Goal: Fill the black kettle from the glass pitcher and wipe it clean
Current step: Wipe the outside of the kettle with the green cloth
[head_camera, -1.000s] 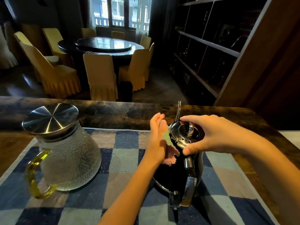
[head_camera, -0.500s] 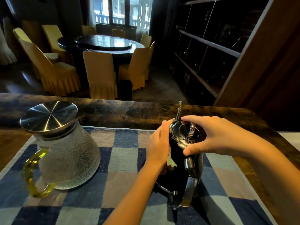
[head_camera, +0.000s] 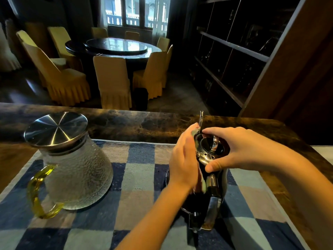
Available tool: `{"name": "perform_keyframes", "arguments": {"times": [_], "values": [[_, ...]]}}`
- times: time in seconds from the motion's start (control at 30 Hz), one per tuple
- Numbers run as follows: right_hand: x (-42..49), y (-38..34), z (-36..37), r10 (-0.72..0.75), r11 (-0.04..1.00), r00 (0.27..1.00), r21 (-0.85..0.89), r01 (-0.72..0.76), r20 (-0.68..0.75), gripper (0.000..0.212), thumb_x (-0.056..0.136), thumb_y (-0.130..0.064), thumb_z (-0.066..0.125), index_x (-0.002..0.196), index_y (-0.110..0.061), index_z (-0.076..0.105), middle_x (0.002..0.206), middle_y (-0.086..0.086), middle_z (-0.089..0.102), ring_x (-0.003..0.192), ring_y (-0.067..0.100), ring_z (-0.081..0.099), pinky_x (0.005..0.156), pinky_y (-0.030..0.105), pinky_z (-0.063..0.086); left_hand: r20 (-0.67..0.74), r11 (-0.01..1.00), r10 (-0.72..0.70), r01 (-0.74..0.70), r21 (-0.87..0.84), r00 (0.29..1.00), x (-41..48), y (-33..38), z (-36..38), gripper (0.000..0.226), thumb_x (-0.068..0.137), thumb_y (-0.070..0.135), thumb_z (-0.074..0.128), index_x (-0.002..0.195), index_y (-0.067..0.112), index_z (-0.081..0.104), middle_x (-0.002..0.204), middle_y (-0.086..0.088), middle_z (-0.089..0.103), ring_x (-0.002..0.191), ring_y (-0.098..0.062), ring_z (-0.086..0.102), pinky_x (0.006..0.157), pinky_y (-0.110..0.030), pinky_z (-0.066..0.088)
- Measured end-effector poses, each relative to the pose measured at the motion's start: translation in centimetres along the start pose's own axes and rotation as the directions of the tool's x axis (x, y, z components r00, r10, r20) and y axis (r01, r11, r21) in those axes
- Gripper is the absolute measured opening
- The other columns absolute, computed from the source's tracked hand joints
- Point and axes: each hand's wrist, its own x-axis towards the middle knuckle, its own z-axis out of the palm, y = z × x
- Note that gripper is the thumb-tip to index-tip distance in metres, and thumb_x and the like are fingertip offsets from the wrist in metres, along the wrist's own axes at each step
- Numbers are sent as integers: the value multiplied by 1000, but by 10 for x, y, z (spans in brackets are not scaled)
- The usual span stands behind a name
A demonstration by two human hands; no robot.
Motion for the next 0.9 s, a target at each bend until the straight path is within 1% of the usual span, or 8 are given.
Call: {"name": "perform_keyframes", "arguments": {"times": [0.1, 0.17, 0.27, 0.37, 0.43, 0.63, 0.73, 0.9], "values": [[-1, 1, 0, -20, 1000, 1000, 18, 20, -10, 106, 58, -65, 70, 148, -36, 23, 149, -13, 40, 133, 10, 41, 106, 28, 37, 237, 950, -242, 280, -140, 941, 40, -3, -9, 58, 82, 66, 30, 92, 29, 74, 114, -10, 68, 113, -26, 61, 105, -45, 43], [-1, 0, 0, -15, 1000, 1000, 14, 15, -6, 106, 58, -65, 71, 148, -34, 25, 149, -11, 41, 134, 11, 41, 107, 30, 37, 318, 894, -419, 447, -17, 850, 52, -15, -18, 59, 87, 65, 34, 107, 22, 71, 127, -17, 61, 121, -34, 55, 108, -48, 38], [0, -1, 0, -4, 1000, 1000, 12, 4, 3, 105, 59, -63, 71, 148, -32, 25, 149, -10, 40, 135, 12, 40, 106, 28, 36, 243, 830, -553, 553, 75, 797, 45, -37, -30, 67, 94, 58, 30, 131, 7, 52, 137, -16, 52, 128, -34, 48, 107, -40, 39], [0, 0, 0, -16, 1000, 1000, 13, 16, -1, 104, 59, -63, 71, 148, -34, 25, 147, -12, 41, 133, 10, 41, 103, 24, 36, 113, 880, -459, 468, -80, 881, 17, -56, -32, 89, 66, 86, 39, 118, 19, 63, 125, -11, 63, 120, -27, 56, 108, -49, 37], [0, -1, 0, -17, 1000, 1000, 8, 17, -5, 105, 57, -65, 71, 147, -35, 25, 147, -14, 42, 133, 8, 41, 103, 24, 36, 133, 946, -301, 313, -86, 944, 3, -54, -25, 84, 68, 88, 36, 117, 26, 64, 120, -6, 66, 118, -25, 58, 105, -53, 38], [1, 2, 0, -10, 1000, 1000, 9, 10, -6, 114, 48, -72, 67, 148, -37, 23, 148, -14, 41, 133, 9, 41, 105, 28, 37, 359, 914, -292, 369, -167, 886, 49, -1, -11, 71, 84, 71, 21, 109, 20, 65, 116, -9, 66, 113, -23, 61, 104, -43, 43], [1, 1, 1, -26, 999, 1000, 28, 26, -5, 105, 52, -68, 69, 144, -38, 31, 141, -16, 47, 128, 7, 45, 97, 21, 38, 450, 880, -377, 464, -98, 809, 53, -7, -19, 47, 99, 48, 26, 90, 17, 61, 90, 2, 67, 86, -6, 64, 87, -26, 49], [2, -2, 1, -22, 1000, 1000, -9, 22, 1, 114, 45, -73, 61, 147, -37, 26, 147, -14, 42, 134, 10, 41, 104, 25, 35, 153, 919, -368, 334, 208, 917, 31, -50, -36, 8, 96, 14, 47, 90, 14, 53, 87, 3, 50, 78, -7, 49, 70, -16, 41]]}}
